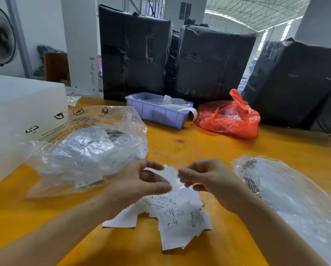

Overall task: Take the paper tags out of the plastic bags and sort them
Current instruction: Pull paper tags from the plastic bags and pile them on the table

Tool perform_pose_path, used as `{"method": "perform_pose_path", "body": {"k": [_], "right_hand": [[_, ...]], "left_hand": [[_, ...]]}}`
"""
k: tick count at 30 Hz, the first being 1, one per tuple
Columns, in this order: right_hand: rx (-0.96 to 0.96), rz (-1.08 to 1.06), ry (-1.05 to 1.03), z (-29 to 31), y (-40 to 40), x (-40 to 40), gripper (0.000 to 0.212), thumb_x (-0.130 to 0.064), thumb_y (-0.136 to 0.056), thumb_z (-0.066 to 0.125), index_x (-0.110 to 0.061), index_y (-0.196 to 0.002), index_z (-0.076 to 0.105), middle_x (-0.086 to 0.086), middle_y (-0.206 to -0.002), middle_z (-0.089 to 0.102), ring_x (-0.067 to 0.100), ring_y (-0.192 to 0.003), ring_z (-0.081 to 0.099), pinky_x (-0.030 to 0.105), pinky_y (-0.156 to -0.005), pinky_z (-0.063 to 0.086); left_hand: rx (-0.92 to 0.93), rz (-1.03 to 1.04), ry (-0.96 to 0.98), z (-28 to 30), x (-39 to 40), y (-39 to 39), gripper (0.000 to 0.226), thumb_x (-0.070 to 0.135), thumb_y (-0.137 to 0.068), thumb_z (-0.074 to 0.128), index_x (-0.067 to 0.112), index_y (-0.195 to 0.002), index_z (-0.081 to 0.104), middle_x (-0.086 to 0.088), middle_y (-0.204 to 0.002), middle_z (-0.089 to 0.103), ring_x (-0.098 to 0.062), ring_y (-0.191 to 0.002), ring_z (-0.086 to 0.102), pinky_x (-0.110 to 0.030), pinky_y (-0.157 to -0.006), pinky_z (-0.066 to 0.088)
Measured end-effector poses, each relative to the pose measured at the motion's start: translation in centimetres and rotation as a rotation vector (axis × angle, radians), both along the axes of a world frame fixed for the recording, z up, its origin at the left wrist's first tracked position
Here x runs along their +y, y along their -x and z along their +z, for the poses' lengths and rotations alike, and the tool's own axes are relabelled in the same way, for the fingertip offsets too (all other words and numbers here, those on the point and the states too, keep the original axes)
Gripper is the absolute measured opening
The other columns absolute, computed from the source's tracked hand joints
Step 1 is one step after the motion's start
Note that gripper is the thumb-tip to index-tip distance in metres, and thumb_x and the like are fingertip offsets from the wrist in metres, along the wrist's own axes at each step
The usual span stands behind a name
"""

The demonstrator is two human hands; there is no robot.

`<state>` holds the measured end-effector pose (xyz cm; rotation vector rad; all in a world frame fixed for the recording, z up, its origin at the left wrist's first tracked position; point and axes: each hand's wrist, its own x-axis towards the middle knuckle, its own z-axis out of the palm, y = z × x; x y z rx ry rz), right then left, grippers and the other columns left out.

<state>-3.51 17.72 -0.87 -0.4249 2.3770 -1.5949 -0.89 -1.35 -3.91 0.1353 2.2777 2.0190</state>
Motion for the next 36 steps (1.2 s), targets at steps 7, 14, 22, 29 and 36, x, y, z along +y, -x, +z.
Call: {"method": "perform_pose_path", "body": {"k": [7, 14, 22, 29, 36], "right_hand": [[0.089, 0.139, -0.078, -0.6, -1.0, -1.5, 0.032, -0.051, -0.065, 0.07, -0.019, -0.063, 0.071, 0.002, -0.06, 0.065, 0.014, -0.06, 0.052, 0.036, -0.06, 0.037], [0.338, 0.1, -0.485, -0.3, -0.3, -0.3, 0.017, -0.028, -0.074, 0.079, -0.025, -0.073, 0.063, -0.009, -0.07, 0.065, 0.005, -0.063, 0.061, 0.02, -0.056, 0.049], [0.263, 0.299, -0.81, -1.8, -0.7, -0.9, 0.042, -0.031, -0.063, 0.086, -0.03, -0.094, 0.059, -0.017, -0.079, 0.047, 0.002, -0.073, 0.046, 0.019, -0.057, 0.038], [0.288, 0.269, -0.726, -1.6, -0.5, -0.8, 0.027, -0.029, -0.069, 0.083, -0.03, -0.082, 0.059, -0.016, -0.084, 0.051, 0.006, -0.081, 0.052, 0.016, -0.059, 0.039], [0.268, 0.222, -0.62, -1.3, -0.2, -0.5, 0.017, -0.02, -0.072, 0.081, -0.024, -0.072, 0.064, -0.012, -0.074, 0.063, 0.007, -0.074, 0.06, 0.016, -0.062, 0.046]], "left_hand": [[0.075, -0.129, 0.015, 0.2, 0.6, -0.6, 0.049, 0.024, -0.05, 0.082, 0.012, -0.097, 0.07, -0.008, -0.089, 0.074, -0.02, -0.083, 0.071, -0.023, -0.071, 0.056], [0.076, 0.163, -0.028, -0.5, -0.5, 0.4, 0.031, 0.009, -0.047, 0.082, 0.006, -0.074, 0.068, -0.001, -0.061, 0.068, -0.009, -0.057, 0.066, -0.014, -0.054, 0.05], [0.068, 0.204, 0.021, -1.1, -0.5, 0.4, 0.052, 0.025, -0.035, 0.084, 0.009, -0.08, 0.064, -0.001, -0.063, 0.065, -0.011, -0.055, 0.063, -0.025, -0.06, 0.051], [0.073, 0.118, 0.013, -1.2, -0.3, 0.0, 0.039, 0.035, -0.043, 0.081, 0.011, -0.069, 0.065, 0.001, -0.058, 0.066, -0.007, -0.051, 0.059, -0.019, -0.055, 0.051], [0.015, 0.099, -0.073, -1.1, -0.2, -0.1, 0.028, 0.038, -0.048, 0.078, 0.016, -0.063, 0.072, 0.0, -0.059, 0.067, -0.007, -0.053, 0.059, -0.019, -0.056, 0.051]]}}
